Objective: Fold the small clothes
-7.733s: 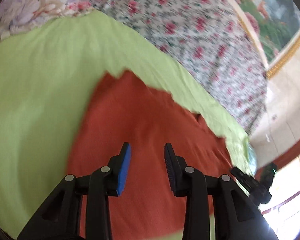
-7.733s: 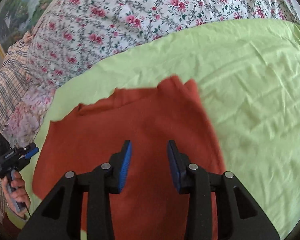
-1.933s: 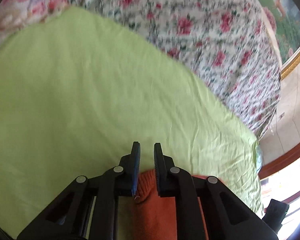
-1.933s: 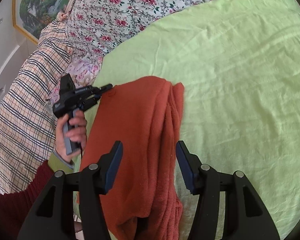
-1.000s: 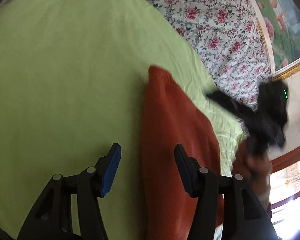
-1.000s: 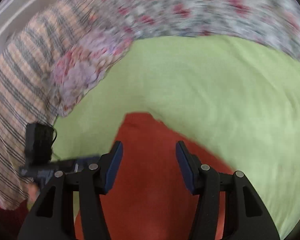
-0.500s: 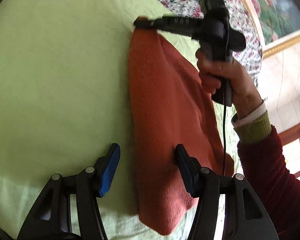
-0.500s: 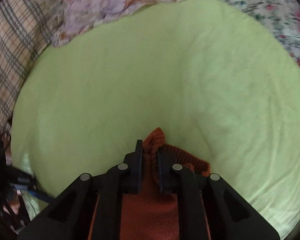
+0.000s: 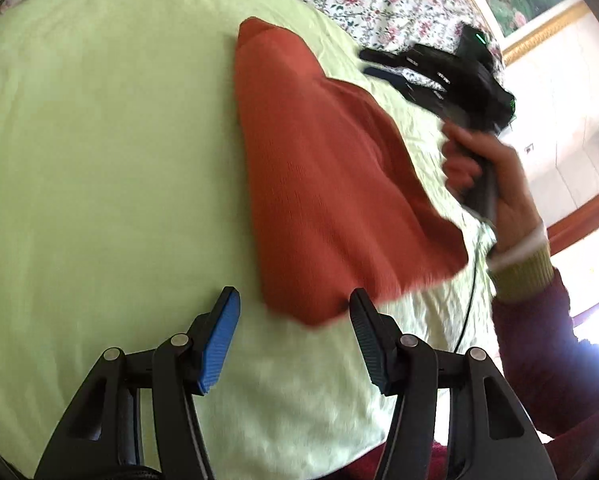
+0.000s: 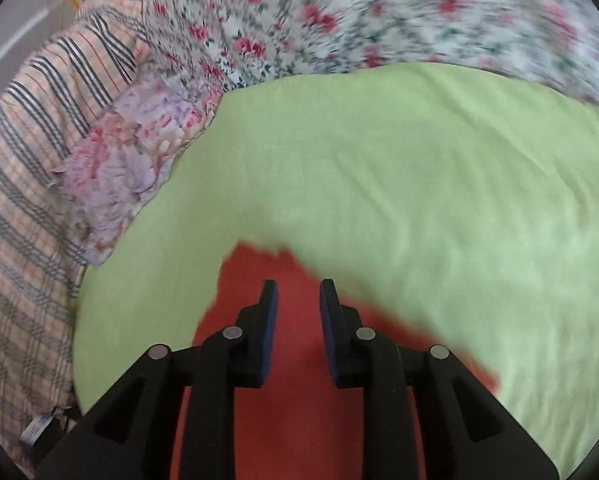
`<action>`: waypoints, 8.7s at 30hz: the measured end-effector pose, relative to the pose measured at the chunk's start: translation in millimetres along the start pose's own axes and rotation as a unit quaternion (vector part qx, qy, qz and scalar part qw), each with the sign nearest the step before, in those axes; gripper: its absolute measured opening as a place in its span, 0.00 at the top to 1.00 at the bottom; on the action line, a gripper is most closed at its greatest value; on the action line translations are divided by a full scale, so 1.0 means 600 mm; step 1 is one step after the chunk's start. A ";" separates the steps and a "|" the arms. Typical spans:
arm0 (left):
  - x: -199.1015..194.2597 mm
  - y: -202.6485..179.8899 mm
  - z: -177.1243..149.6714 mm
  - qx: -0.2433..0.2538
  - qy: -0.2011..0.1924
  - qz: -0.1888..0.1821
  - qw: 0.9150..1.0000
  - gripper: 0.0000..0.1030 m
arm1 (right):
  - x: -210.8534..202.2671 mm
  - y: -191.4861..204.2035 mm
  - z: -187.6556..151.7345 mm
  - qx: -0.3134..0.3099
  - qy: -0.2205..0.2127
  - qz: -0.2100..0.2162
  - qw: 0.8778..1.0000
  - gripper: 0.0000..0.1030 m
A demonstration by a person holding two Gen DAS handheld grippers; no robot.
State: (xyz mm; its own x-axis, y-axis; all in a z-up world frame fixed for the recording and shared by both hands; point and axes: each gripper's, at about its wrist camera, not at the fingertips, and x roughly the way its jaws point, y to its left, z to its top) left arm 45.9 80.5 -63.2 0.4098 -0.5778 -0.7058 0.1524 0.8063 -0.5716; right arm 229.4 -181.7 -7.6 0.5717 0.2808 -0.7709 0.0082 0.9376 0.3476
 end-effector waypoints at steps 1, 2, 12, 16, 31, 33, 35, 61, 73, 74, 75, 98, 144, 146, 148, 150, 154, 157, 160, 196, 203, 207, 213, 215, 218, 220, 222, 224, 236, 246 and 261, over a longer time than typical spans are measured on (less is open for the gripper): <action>-0.001 -0.003 -0.008 0.005 -0.001 0.003 1.000 0.44 | -0.023 -0.006 -0.021 0.007 -0.004 0.000 1.000 0.63; 0.001 -0.008 -0.012 0.008 -0.002 0.005 1.000 0.44 | -0.046 -0.011 -0.045 0.014 -0.010 -0.002 1.000 0.53; 0.041 -0.067 -0.037 0.065 -0.045 0.119 0.990 0.44 | -0.192 -0.056 -0.263 0.100 -0.059 0.005 0.993 0.49; 0.059 -0.083 -0.033 0.066 -0.064 0.166 0.982 0.44 | -0.202 -0.037 -0.294 0.083 -0.057 0.004 0.995 0.49; 0.051 -0.070 -0.027 0.057 -0.090 0.226 0.968 0.44 | -0.233 0.018 -0.240 0.093 -0.112 0.131 0.981 0.95; 0.039 -0.054 -0.022 0.032 -0.097 0.216 0.971 0.55 | -0.245 0.030 -0.235 0.078 -0.123 0.114 0.983 0.95; 0.025 -0.037 -0.023 0.015 -0.101 0.199 0.975 0.66 | -0.242 0.032 -0.246 0.065 -0.117 0.089 0.987 0.95; -0.058 -0.046 -0.075 0.083 -0.063 0.101 0.989 0.91 | -0.183 -0.033 -0.342 0.032 0.001 -0.061 0.998 0.86; 0.021 -0.078 -0.018 0.117 -0.046 0.033 0.991 0.84 | -0.086 -0.109 -0.167 0.092 -0.032 -0.031 0.995 0.64; 0.038 -0.077 -0.018 0.118 -0.032 0.038 0.992 0.84 | -0.075 -0.116 -0.162 0.098 -0.026 -0.023 0.995 0.65; 0.052 -0.077 -0.019 0.119 -0.019 0.041 0.992 0.84 | -0.066 -0.120 -0.157 0.101 -0.022 -0.020 0.994 0.83; 0.058 -0.093 -0.036 0.120 0.003 0.043 0.992 0.83 | -0.107 -0.127 -0.174 0.091 -0.057 -0.087 0.990 0.73; 0.008 -0.030 -0.010 0.073 -0.048 0.085 0.993 0.69 | -0.180 -0.061 -0.300 0.078 -0.053 -0.059 0.994 0.68; 0.000 -0.030 0.006 0.067 -0.056 0.080 0.993 0.62 | -0.173 -0.067 -0.279 0.077 -0.055 -0.055 0.994 0.68; 0.002 -0.027 0.032 0.057 -0.062 0.084 0.993 0.55 | -0.164 -0.067 -0.253 0.073 -0.061 -0.049 0.994 0.68; 0.011 -0.021 0.062 0.051 -0.061 0.082 0.993 0.51 | -0.155 -0.072 -0.232 0.079 -0.063 -0.045 0.994 0.68; 0.044 0.001 0.133 0.026 -0.043 0.066 0.996 0.46 | -0.135 -0.078 -0.194 0.090 -0.064 -0.034 0.993 0.68; 0.070 0.020 0.189 0.005 -0.035 0.055 0.998 0.46 | -0.122 -0.079 -0.177 0.087 -0.060 -0.028 0.994 0.68; 0.095 0.039 0.250 -0.009 -0.033 0.046 0.998 0.45 | -0.106 -0.089 -0.159 0.085 -0.052 -0.029 0.995 0.68; 0.205 0.054 0.462 0.056 -0.092 0.158 0.981 0.92 | -0.048 -0.172 -0.106 0.124 -0.059 -0.073 0.988 0.69; 0.103 0.037 0.404 0.043 -0.124 0.154 0.979 0.92 | -0.130 -0.117 -0.165 0.118 -0.086 -0.051 0.988 0.69; 0.070 0.012 0.321 0.051 -0.116 0.146 0.981 0.88 | -0.148 -0.081 -0.201 0.111 -0.081 -0.039 0.990 0.69; 0.037 -0.027 0.183 0.054 -0.107 0.132 0.984 0.64 | -0.164 -0.041 -0.252 0.097 -0.069 -0.034 0.992 0.69; 0.027 -0.040 0.132 0.058 -0.107 0.143 0.982 0.54 | -0.170 -0.028 -0.270 0.087 -0.064 -0.032 0.994 0.69; 0.019 -0.051 0.074 0.068 -0.098 0.157 0.980 0.52 | -0.182 -0.015 -0.301 0.078 -0.059 -0.038 0.994 0.68; 0.012 -0.054 0.035 0.070 -0.092 0.161 0.980 0.49 | -0.189 -0.004 -0.323 0.070 -0.054 -0.050 0.995 0.68; 0.005 -0.054 0.005 0.069 -0.087 0.165 0.980 0.46 | -0.194 0.005 -0.345 0.064 -0.047 -0.054 0.995 0.62; -0.002 -0.051 -0.022 0.068 -0.082 0.171 0.980 0.44 | -0.198 0.014 -0.367 0.057 -0.040 -0.060 0.996 0.53; -0.031 -0.073 -0.114 0.111 -0.073 0.231 0.964 0.23 | -0.212 0.052 -0.453 0.024 -0.020 -0.083 0.996 0.38; -0.023 -0.082 -0.132 0.134 -0.058 0.283 0.948 0.20 | -0.222 0.061 -0.478 0.013 -0.023 -0.097 0.995 0.20; -0.009 -0.123 -0.097 0.168 -0.074 0.307 0.934 0.13 | -0.205 0.081 -0.452 -0.022 -0.027 -0.104 0.994 0.10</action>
State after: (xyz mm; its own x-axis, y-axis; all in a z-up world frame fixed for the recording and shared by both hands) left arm -20.1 16.7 -41.7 0.6289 0.0102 -0.7774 0.1110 0.9885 0.1028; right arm -63.0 -115.2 -40.8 0.6039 0.0704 -0.7939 0.0946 0.9827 0.1590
